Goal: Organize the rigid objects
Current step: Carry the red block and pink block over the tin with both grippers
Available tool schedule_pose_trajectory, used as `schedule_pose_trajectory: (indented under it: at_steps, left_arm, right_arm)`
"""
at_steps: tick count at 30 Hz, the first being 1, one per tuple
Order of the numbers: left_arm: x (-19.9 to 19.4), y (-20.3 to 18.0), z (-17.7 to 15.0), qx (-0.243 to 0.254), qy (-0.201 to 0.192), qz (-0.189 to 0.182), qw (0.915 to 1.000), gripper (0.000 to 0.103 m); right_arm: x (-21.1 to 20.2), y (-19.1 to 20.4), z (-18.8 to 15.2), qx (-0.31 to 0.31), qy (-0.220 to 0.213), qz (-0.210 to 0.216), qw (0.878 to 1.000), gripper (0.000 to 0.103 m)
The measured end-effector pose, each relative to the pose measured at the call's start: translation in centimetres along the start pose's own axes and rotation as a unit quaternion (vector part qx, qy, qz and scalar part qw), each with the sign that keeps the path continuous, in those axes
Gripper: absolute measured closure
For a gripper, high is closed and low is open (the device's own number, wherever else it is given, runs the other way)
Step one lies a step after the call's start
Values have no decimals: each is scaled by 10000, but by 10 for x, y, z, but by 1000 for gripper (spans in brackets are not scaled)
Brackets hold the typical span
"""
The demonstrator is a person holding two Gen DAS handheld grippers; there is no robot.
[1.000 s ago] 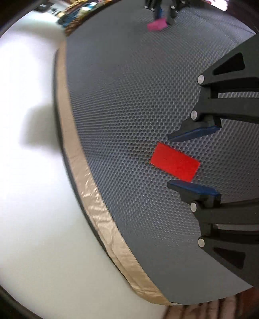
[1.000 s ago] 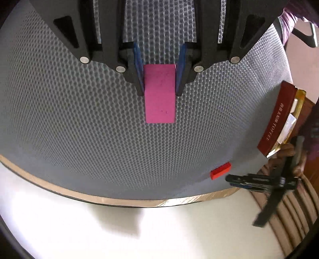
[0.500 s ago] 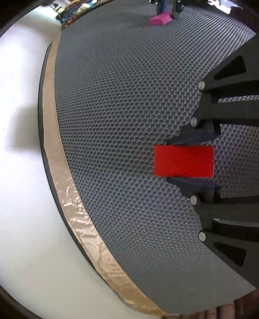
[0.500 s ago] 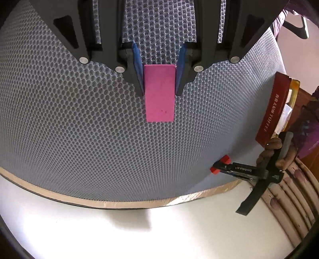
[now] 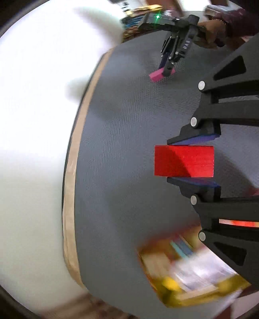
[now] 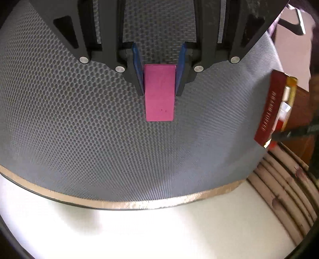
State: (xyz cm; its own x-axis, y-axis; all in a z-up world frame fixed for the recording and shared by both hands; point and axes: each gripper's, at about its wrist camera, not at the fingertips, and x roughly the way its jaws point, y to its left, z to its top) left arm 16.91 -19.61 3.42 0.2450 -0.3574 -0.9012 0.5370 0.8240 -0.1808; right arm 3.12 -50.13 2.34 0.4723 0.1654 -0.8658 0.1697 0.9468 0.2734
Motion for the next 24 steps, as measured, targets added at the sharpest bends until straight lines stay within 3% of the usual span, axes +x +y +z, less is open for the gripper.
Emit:
schedule_pose_trajectory:
  at_steps: [6, 9, 14, 24]
  left_arm:
    - [-65, 76, -56, -817, -160, 660, 9943, 73]
    - [-77, 105, -79, -1041, -148, 973, 9897, 73]
    - [-60, 125, -84, -1121, -70, 872, 9898, 73]
    - [6, 100, -84, -721, -157, 609, 9954, 71]
  right_arm:
    - [-15, 37, 2, 168, -227, 546, 9981, 75]
    - [-18, 63, -1, 157, -288, 766, 9965, 75]
    - [-16, 90, -11, 147, -266, 1091, 9936, 75]
    - [-27, 159, 0, -160, -227, 1462, 9889, 75]
